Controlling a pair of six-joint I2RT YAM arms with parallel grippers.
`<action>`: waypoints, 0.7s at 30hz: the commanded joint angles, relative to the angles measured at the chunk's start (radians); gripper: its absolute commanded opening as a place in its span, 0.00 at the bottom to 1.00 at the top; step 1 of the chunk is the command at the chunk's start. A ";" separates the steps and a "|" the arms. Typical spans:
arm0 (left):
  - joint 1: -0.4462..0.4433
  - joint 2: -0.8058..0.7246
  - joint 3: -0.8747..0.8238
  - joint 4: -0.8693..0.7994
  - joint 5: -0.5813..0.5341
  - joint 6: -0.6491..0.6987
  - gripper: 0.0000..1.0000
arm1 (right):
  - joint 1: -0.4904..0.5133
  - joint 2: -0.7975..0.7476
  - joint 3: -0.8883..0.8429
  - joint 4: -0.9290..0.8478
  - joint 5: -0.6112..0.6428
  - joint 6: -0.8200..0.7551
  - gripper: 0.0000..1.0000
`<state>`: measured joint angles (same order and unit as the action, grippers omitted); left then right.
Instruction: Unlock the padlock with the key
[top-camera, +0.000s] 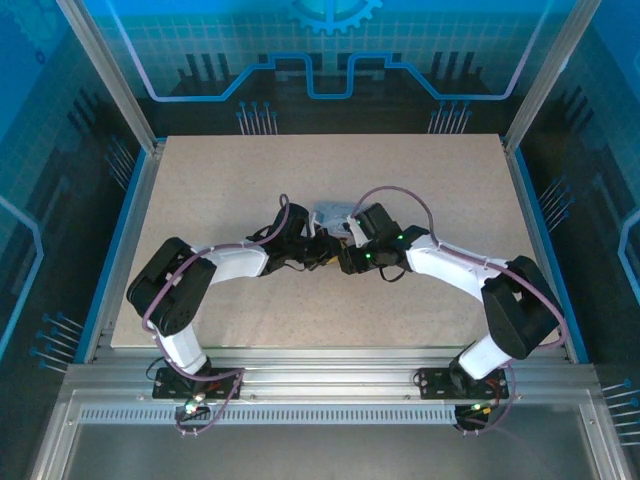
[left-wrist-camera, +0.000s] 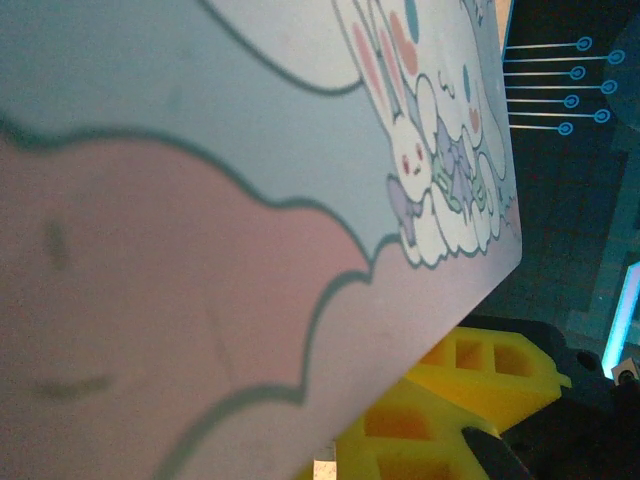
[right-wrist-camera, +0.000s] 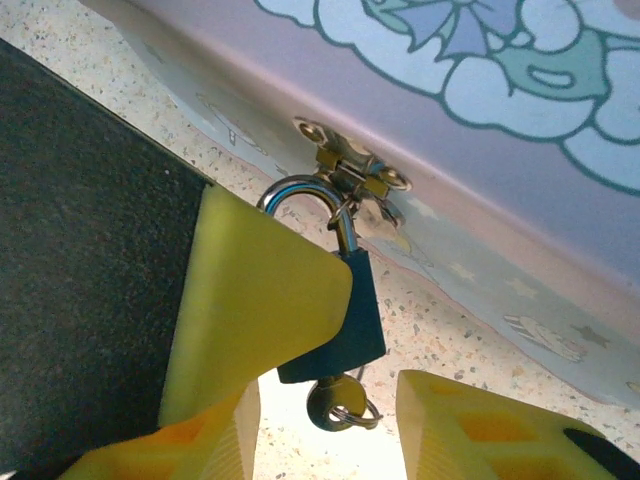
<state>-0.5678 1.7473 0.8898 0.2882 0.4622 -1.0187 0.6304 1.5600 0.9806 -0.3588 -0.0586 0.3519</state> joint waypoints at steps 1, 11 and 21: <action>-0.007 -0.028 0.032 0.007 0.037 0.004 0.00 | 0.014 0.011 0.035 -0.019 0.017 -0.016 0.39; -0.007 -0.029 0.038 0.009 0.042 0.002 0.00 | 0.018 0.043 0.060 -0.040 0.032 -0.039 0.39; -0.007 -0.025 0.038 0.012 0.049 0.003 0.00 | 0.022 0.058 0.072 -0.042 0.035 -0.049 0.24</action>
<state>-0.5674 1.7473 0.8970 0.2893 0.4679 -1.0206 0.6422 1.6051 1.0229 -0.3981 -0.0334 0.3077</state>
